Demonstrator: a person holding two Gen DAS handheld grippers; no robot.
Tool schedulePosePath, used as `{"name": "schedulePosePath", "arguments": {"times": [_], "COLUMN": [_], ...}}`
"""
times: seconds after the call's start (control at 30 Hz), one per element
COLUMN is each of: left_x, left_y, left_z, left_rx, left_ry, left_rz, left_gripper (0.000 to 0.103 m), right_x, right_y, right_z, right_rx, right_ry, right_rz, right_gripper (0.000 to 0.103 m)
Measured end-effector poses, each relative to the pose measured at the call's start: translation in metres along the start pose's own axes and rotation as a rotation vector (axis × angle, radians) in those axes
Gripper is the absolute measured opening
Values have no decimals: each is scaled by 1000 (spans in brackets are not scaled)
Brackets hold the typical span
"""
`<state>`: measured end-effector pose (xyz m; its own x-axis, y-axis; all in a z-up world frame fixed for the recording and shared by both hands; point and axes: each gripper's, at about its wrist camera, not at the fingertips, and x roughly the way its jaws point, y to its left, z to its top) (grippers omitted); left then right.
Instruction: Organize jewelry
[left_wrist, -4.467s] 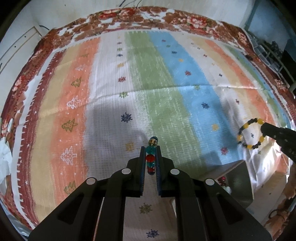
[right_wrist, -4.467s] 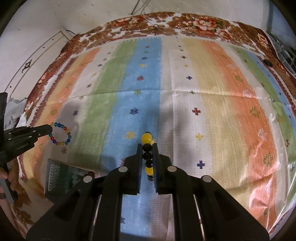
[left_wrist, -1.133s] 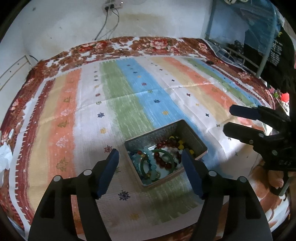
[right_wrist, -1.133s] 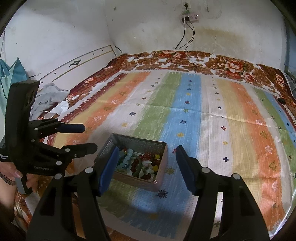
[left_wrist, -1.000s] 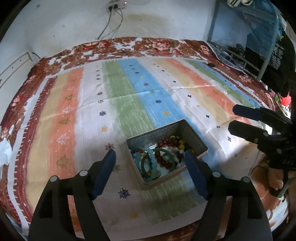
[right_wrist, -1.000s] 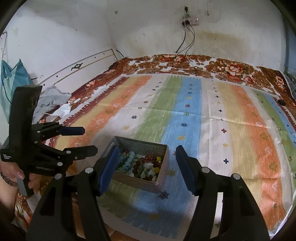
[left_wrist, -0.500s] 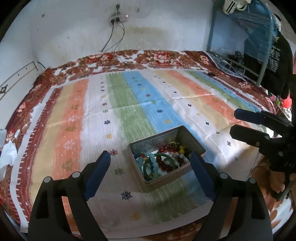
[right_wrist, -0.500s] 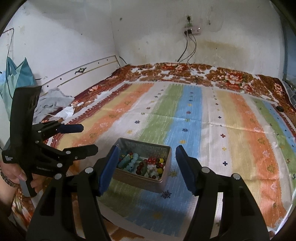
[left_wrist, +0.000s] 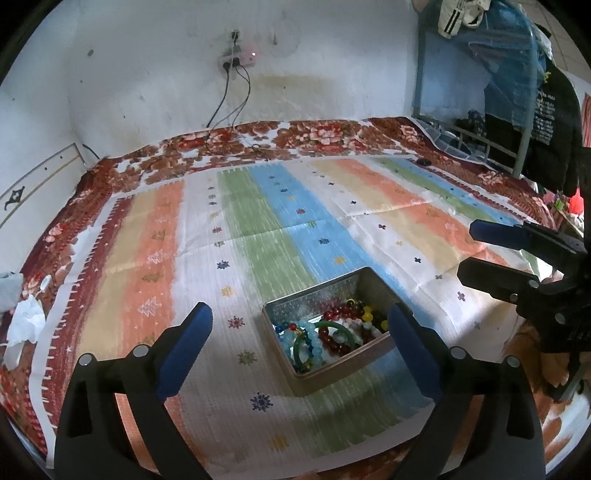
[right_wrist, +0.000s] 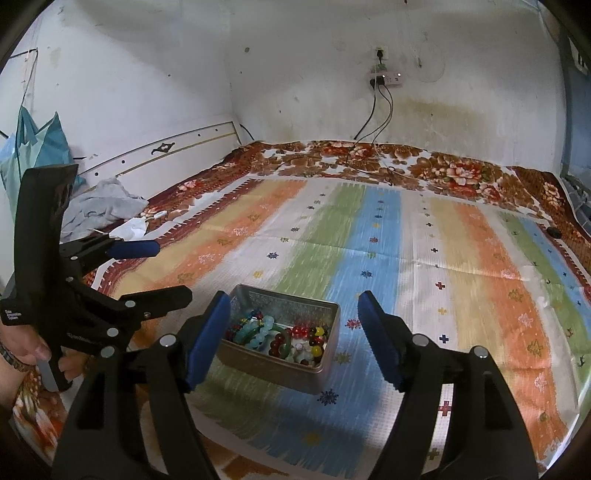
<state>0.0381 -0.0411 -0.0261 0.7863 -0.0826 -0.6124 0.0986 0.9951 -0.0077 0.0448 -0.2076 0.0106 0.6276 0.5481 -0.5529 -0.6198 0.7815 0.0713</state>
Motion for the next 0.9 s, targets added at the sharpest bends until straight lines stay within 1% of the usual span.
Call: {"name": "schedulePosePath", "arguments": {"times": [0.37,0.67,0.83,0.9], "left_x": [-6,-13,-10,-11], "left_y": [-3,-11,-12,-12], "left_z": [0,1,1,1], "left_rx": [6,49,54,50], "left_ry": [-23,-61,-60,-64], "left_rz": [3,4,10,2], "left_gripper": [94,97,97,97], "right_x": [4,7,8,9], "right_y": [-2,-4,-4,-4], "right_z": [0,-1,-3,-3], "right_rx": [14,18,15,17], "right_ry": [22,32,41,41], "right_rz": [-4,-7,-10,-8], "right_gripper": [72,72,72,72]}}
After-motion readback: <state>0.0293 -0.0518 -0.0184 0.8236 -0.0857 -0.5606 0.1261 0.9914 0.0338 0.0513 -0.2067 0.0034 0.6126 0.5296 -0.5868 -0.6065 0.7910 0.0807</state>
